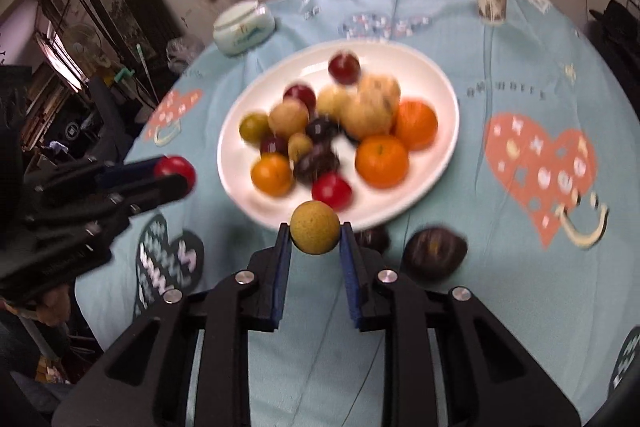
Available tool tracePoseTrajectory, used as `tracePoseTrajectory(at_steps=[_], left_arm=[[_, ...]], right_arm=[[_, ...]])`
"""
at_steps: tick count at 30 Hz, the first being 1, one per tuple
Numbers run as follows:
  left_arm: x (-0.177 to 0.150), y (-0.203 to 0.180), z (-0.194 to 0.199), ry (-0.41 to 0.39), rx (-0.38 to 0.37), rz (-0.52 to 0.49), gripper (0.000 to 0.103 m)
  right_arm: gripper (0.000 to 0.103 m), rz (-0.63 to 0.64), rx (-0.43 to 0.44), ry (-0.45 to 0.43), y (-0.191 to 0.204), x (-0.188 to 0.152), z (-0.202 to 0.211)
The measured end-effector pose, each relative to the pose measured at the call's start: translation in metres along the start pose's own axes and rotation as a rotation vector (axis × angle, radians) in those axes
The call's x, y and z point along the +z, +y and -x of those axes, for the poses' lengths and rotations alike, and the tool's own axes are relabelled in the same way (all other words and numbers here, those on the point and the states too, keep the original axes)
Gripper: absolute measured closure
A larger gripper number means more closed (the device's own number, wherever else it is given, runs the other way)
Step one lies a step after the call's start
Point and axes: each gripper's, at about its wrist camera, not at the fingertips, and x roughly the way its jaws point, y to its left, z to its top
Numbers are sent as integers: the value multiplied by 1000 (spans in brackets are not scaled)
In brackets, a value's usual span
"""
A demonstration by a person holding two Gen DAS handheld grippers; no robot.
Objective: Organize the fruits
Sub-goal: 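Carry both fruits onto the plate and open both tools to release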
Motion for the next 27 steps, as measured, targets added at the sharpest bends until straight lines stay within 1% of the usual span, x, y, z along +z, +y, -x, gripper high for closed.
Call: tracePoseTrajectory(at_steps=[3, 6, 8, 11, 13, 14, 15, 16, 17, 20, 23, 25, 27], left_arm=[[19, 1, -14, -1, 18, -5, 73], [33, 8, -34, 15, 42, 11, 73], [39, 9, -45, 25, 49, 12, 73], [48, 9, -61, 32, 71, -5, 73], [53, 8, -69, 30, 85, -17, 72], [55, 8, -71, 26, 89, -22, 65], [57, 9, -72, 21, 93, -22, 49], [59, 10, -72, 7, 98, -18, 45], [60, 11, -71, -2, 100, -16, 44], [62, 17, -70, -8, 98, -10, 44], [59, 23, -64, -5, 99, 13, 44], [55, 24, -55, -13, 92, 24, 44], [49, 23, -46, -21, 87, 29, 40]], right_arm=[[78, 20, -3, -40, 0, 29, 0], [78, 32, -20, -55, -4, 54, -9], [78, 36, -32, -50, -6, 69, -21], [78, 32, -41, -33, -12, 82, -35], [78, 23, -17, -7, -15, 92, -48], [78, 23, -18, 1, -16, 96, -52], [77, 32, -33, 4, -16, 100, -58], [75, 46, -42, 10, -15, 103, -61], [75, 60, -50, 17, -14, 105, -64], [75, 77, -57, 18, -17, 108, -67], [75, 66, -64, 13, -23, 107, -62], [75, 50, -48, 11, -29, 101, -55], [75, 37, -41, 9, -35, 90, -44]])
